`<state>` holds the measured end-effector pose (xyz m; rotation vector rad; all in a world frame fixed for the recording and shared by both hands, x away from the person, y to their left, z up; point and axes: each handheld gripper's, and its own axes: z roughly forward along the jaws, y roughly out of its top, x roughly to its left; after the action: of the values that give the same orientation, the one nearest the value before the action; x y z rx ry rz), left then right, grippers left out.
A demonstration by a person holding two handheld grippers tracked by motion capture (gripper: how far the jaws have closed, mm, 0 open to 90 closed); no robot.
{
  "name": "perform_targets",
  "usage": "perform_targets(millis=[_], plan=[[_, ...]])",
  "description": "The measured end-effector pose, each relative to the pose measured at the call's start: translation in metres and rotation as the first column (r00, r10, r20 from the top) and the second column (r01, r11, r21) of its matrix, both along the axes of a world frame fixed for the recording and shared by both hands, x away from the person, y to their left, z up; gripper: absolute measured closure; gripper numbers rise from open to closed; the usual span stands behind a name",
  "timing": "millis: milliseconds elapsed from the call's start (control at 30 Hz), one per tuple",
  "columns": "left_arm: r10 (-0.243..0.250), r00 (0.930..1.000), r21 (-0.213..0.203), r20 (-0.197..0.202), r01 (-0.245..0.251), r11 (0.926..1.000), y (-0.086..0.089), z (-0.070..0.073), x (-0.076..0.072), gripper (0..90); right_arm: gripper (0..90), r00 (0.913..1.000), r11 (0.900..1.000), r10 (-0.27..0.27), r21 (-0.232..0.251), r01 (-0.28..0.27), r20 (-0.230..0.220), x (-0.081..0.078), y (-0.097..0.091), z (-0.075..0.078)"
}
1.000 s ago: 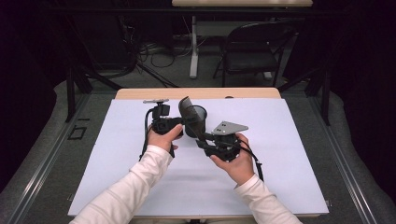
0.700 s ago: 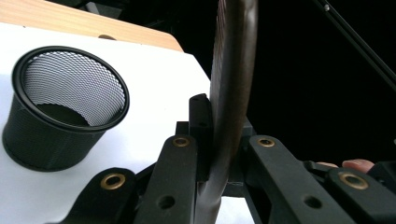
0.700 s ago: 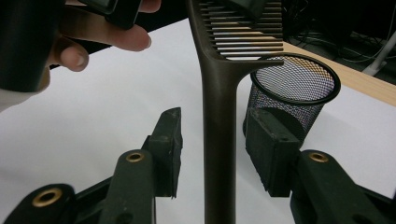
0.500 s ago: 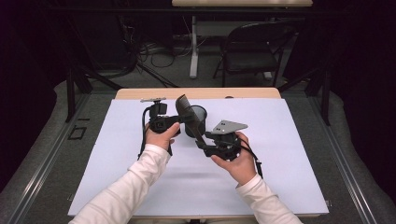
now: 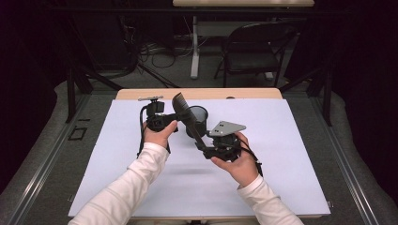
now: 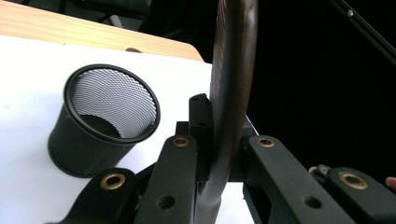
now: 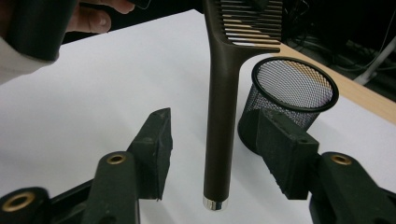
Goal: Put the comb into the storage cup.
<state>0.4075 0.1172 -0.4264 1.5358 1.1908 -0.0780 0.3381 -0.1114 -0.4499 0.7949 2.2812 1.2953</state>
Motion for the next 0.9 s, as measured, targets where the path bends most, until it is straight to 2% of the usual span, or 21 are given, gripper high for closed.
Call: perform_targets(millis=[67,300,400,433,533,633,767,900], plan=[[0.01,0.9999,0.002,0.004,-0.01,0.9999,0.001,0.0,0.001,85.3,43.3,1.0,0.9999,0.003,-0.013,-0.003,-0.002,0.0,0.001,-0.001],[0.02,0.9993,-0.001,0.031,-0.02,0.9998,0.002,0.001,0.001,85.3,45.0,0.9996,0.9999,0.003,-0.012,-0.004,-0.029,0.001,0.0,-0.001],[0.022,0.9989,0.005,0.042,-0.022,0.9997,0.003,0.003,0.002,85.3,41.8,0.9999,0.9996,-0.013,-0.024,0.013,-0.008,0.002,-0.002,-0.001],[0.028,0.9983,0.011,0.052,-0.028,0.9995,0.003,0.004,0.001,85.3,41.8,0.9998,0.9994,-0.021,-0.027,0.021,-0.001,0.002,-0.003,-0.002],[0.032,0.996,0.023,0.084,-0.034,0.9991,0.004,0.007,0.001,85.3,42.0,0.9996,0.9999,-0.013,0.006,0.013,-0.024,0.003,-0.007,-0.003],[0.044,0.9925,0.043,0.114,-0.049,0.9979,0.003,0.01,0.001,85.3,41.9,0.9998,0.9999,-0.012,-0.002,0.012,-0.018,0.004,-0.008,-0.004],[0.048,0.9898,0.054,0.134,-0.055,0.997,0.003,0.013,0.002,85.3,40.8,0.9997,0.9999,-0.011,0.0,0.011,-0.021,0.005,-0.009,-0.005],[0.048,0.9863,0.063,0.158,-0.059,0.9963,0.003,0.017,0.002,85.3,40.9,0.9998,0.9999,-0.016,0.004,0.016,0.007,0.006,-0.011,-0.006]])
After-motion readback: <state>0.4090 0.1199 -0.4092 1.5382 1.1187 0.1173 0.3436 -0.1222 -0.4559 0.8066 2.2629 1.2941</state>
